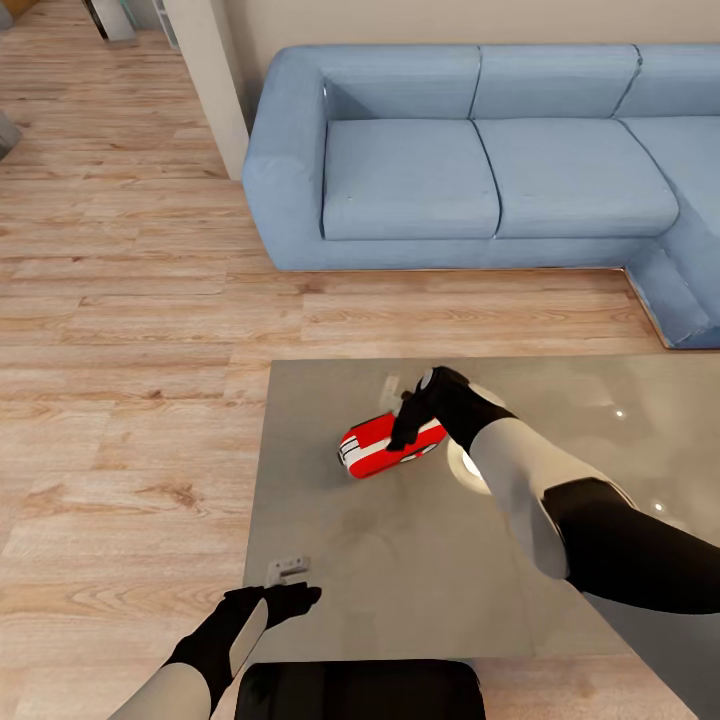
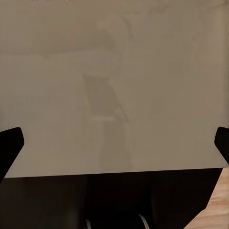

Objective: Turn on the radio receiver that's on the table in the living room.

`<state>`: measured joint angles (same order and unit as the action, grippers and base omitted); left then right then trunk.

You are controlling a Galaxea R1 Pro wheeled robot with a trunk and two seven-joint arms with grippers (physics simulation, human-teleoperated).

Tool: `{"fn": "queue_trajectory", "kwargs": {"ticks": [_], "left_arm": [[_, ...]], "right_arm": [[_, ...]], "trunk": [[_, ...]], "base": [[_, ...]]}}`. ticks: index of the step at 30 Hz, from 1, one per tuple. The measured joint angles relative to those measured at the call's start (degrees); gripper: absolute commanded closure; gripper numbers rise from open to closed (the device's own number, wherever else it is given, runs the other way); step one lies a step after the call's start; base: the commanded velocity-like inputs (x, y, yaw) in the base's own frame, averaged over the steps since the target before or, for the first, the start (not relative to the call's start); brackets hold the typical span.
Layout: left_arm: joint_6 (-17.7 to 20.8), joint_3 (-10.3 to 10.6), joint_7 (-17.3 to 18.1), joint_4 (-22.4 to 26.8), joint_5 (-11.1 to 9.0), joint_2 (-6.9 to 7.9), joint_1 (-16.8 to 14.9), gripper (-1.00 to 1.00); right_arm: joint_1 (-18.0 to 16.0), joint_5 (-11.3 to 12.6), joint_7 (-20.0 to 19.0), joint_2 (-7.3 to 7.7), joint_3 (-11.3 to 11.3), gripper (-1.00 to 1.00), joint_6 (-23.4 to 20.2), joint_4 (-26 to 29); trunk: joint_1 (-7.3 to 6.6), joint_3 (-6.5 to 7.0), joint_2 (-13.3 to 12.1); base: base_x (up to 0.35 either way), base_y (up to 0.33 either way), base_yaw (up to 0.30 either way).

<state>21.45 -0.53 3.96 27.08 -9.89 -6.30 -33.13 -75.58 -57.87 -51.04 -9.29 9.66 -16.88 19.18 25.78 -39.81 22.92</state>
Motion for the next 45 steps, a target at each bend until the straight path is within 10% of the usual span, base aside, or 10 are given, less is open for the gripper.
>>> {"fn": "queue_trajectory", "kwargs": {"ticks": [45], "left_arm": [[0.0,0.0,-3.5,0.2,0.0,-1.61,0.0,-1.0]], "right_arm": [[0.0,-3.1,9.7,3.23,-0.2,-1.0,0.3,-1.6]], "trunk": [[0.0,0.0,0.0]], "base": [[0.0,0.0,0.0]]}}
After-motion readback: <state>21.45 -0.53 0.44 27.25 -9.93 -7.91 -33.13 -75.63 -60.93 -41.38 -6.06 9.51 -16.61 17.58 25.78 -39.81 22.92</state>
